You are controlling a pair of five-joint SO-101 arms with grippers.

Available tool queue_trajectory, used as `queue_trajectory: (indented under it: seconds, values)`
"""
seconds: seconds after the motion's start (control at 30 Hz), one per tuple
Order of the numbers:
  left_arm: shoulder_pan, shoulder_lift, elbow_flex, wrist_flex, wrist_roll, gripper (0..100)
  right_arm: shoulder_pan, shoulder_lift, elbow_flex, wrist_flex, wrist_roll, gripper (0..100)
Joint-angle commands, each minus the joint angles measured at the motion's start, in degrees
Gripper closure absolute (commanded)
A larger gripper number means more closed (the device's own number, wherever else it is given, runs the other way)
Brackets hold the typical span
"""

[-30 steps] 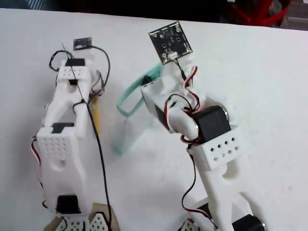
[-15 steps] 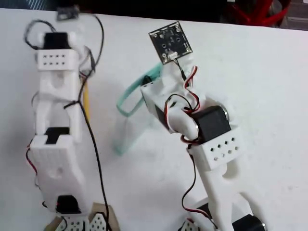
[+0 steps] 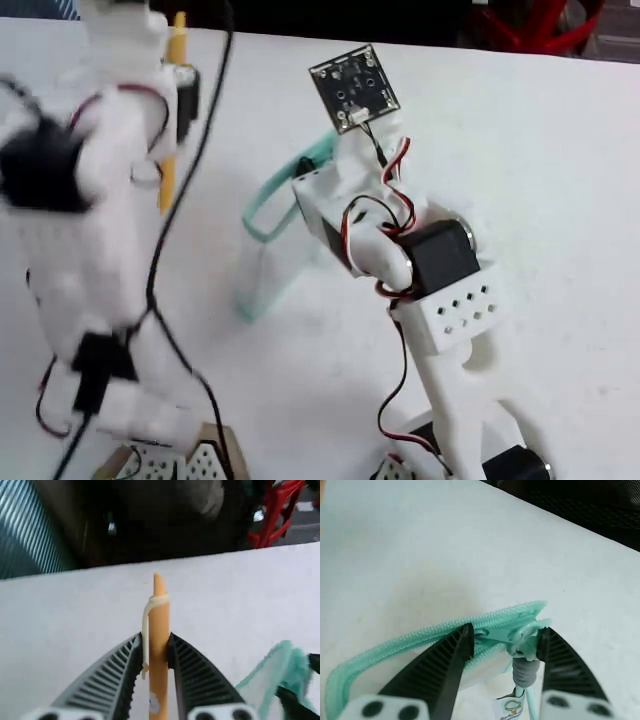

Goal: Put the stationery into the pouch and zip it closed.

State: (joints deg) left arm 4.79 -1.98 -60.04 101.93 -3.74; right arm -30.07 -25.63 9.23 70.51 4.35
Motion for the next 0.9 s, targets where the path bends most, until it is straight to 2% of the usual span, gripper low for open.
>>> queue_trajectory:
  seconds: [0.0,0.17,0.53,0.7,0.87]
  values:
    - [7.16,-10.07,-2.2,0.26,-3.43,96,0.31,0.92,4.48,-0.75,-0.44,79.4]
    - [12.62,-16.66,-2.2,-1.14,-7.03,96,0.31,0.66,6.24,-2.77,-0.44,79.4]
    - [12.97,-27.91,-1.85,-7.82,7.21,96,0.31,0.66,6.24,-2.77,-0.44,79.4]
    - [12.97,-29.32,-1.85,-7.3,10.99,96,0.31,0.66,6.33,-3.12,-0.44,79.4]
    - [13.14,-31.6,-3.6,-1.23,14.15,96,0.31,0.66,6.33,-3.12,-0.44,79.4]
